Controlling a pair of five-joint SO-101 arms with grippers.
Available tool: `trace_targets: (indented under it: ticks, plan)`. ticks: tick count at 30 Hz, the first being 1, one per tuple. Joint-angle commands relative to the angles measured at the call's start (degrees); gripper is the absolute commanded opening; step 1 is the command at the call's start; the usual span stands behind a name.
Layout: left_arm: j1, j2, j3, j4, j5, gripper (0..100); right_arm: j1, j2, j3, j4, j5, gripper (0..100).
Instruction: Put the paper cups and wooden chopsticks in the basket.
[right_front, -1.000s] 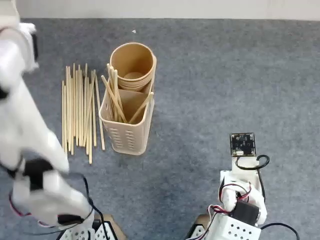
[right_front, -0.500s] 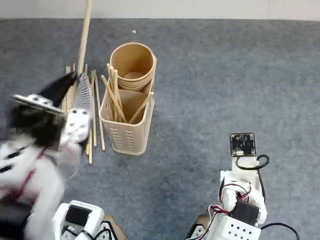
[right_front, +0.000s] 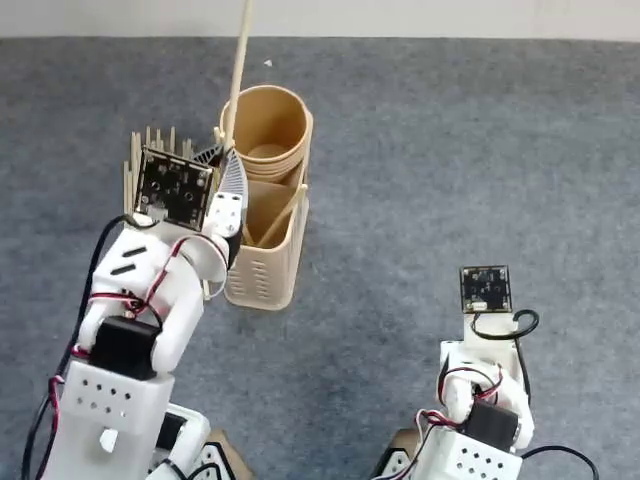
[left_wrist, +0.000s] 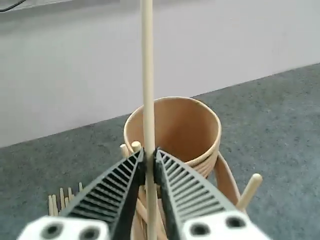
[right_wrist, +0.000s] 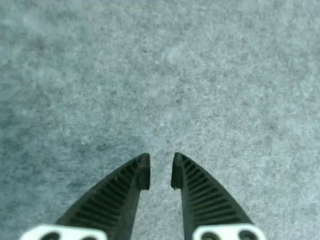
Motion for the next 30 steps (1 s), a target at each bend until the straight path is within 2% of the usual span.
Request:
trace_targets:
  ticks: [1, 4, 10, 13, 18, 24, 30]
  plan:
    - [0.0, -0.9, -0.6, 0.1, 0.5, 10, 0.8, -0.1, 9.0, 0.0, 0.5, 8.8]
    - [-2.1, -1.0, -2.7, 2.5, 0.5, 10, 0.8, -0.1, 9.0, 0.0, 0.5, 8.8]
    - [-10.3, -0.5, -13.3, 9.0, 0.3, 10, 0.8, -0.1, 9.0, 0.0, 0.5, 8.8]
    - [-17.3, 2.2, -19.7, 14.0, 0.2, 10, 0.8, -0.1, 9.0, 0.0, 0.5, 8.8]
    - [-28.5, 24.4, -35.8, 28.2, -0.1, 10, 0.8, -0.1, 9.0, 0.0, 0.5, 8.8]
    - [-31.0, 55.2, -53.9, 44.3, -13.4, 10, 0.8, -0.1, 9.0, 0.0, 0.5, 8.8]
    - [-33.2, 70.2, -58.2, 45.6, -16.1, 10, 0.8, -0.1, 9.0, 0.0, 0.5, 8.8]
